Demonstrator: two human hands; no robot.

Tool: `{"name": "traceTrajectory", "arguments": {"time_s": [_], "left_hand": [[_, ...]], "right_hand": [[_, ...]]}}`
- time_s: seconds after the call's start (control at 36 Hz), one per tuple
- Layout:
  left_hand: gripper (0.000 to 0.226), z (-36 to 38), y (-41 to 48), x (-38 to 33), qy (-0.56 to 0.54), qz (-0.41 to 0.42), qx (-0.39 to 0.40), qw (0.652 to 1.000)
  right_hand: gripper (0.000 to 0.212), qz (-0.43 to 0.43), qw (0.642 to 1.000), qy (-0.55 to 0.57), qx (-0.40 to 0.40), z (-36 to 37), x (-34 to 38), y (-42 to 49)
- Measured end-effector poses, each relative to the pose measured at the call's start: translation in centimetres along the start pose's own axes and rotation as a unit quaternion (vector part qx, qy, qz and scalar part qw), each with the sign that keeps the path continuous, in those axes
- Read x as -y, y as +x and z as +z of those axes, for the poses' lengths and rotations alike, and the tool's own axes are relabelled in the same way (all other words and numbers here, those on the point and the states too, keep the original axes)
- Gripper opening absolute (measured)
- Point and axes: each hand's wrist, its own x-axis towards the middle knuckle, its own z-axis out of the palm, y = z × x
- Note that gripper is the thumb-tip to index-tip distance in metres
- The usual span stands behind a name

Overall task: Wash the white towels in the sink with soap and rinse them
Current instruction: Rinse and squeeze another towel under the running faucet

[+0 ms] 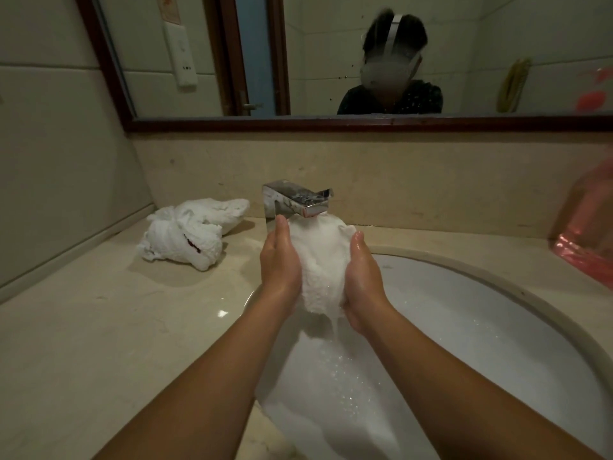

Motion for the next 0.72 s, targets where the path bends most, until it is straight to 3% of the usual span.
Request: {"name": "traceTrajectory", "arguments": {"time_s": [0.11, 0.25, 0.33, 0.58, 0.72], "left_hand": [[0.104, 0.0, 0.3, 0.2, 0.005, -0.005, -0.009, 1.000], [0.090, 0.0, 0.0, -0.2, 0.013, -0.003, -0.014, 1.000], [0.096, 0.0, 0.0, -0.1, 0.013, -0.002, -0.006, 1.000], [0.126, 0.0, 0.9, 0.7, 0.005, 0.009, 0.000, 1.000], [0.110, 0.1, 0.9, 0.7, 0.011, 0.016, -0.001, 1.000]], "right_hand": [[0.093, -0.020, 1.000, 0.002, -0.003, 0.1, -0.1, 0.3], [0.078, -0.036, 0.999, -0.023, -0.011, 0.3, 0.6, -0.6], [0.063, -0.039, 0.999, -0.025, -0.011, 0.2, 0.6, -0.4], [0.061, -0.045, 0.998, -0.032, -0.019, 0.2, 0.5, -0.3], [0.058, -0.055, 0.997, -0.041, -0.022, 0.2, 0.9, -0.8]]}}
